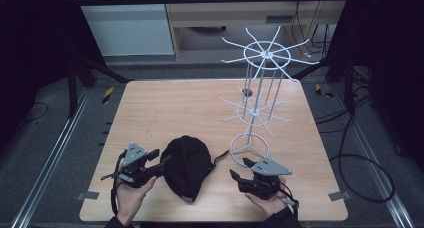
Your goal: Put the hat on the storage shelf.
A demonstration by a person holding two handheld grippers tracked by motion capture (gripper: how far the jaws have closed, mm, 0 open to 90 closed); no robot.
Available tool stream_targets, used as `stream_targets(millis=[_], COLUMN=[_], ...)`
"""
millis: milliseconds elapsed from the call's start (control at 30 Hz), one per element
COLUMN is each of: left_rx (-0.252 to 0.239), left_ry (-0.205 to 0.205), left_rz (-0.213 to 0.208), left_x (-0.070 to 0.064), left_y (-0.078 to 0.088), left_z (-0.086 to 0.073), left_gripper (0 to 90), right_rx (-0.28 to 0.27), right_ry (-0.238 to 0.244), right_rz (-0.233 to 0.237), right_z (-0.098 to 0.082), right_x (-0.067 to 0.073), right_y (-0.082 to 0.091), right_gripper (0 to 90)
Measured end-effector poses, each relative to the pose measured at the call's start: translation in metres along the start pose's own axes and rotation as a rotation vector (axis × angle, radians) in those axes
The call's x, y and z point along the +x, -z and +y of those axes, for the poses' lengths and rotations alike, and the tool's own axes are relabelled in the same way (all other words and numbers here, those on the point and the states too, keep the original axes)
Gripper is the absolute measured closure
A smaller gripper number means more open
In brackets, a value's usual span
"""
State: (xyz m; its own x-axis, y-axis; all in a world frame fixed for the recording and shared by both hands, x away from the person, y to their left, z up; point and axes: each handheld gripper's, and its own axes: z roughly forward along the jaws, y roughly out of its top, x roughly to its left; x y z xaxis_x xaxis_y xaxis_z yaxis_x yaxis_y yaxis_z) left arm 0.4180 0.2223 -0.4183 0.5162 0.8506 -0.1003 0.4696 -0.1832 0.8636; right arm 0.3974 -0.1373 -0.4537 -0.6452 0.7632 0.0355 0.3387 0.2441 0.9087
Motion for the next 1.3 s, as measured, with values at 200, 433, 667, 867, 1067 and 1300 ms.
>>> stream_targets(millis=[200, 433, 667, 867, 1067, 1300], left_rx=[0.031, 0.086, 0.150, 0.175, 0.187, 0.115], left_ry=[-0.004, -0.005, 0.017, 0.063, 0.109, 0.076], left_rz=[-0.021, -0.010, -0.008, -0.007, 0.002, -0.006], left_x=[-0.013, -0.025, -0.032, -0.030, -0.019, -0.012], left_y=[-0.013, -0.033, -0.057, -0.073, -0.074, -0.053], left_z=[0.006, 0.007, 0.005, -0.001, -0.003, 0.003], left_gripper=[43.3, 37.7, 33.7, 47.6, 70.9, 78.4], right_rx=[0.030, 0.068, 0.085, 0.105, 0.119, 0.128], right_ry=[-0.016, -0.051, -0.093, -0.103, -0.121, -0.122], right_rz=[-0.089, -0.197, -0.255, -0.272, -0.276, -0.285], right_z=[-0.014, -0.029, -0.036, -0.040, -0.043, -0.045], right_x=[-0.023, -0.051, -0.067, -0.076, -0.081, -0.085], right_y=[0.022, 0.040, 0.045, 0.043, 0.043, 0.043], right_gripper=[35.3, 32.5, 31.3, 31.0, 31.0, 31.1])
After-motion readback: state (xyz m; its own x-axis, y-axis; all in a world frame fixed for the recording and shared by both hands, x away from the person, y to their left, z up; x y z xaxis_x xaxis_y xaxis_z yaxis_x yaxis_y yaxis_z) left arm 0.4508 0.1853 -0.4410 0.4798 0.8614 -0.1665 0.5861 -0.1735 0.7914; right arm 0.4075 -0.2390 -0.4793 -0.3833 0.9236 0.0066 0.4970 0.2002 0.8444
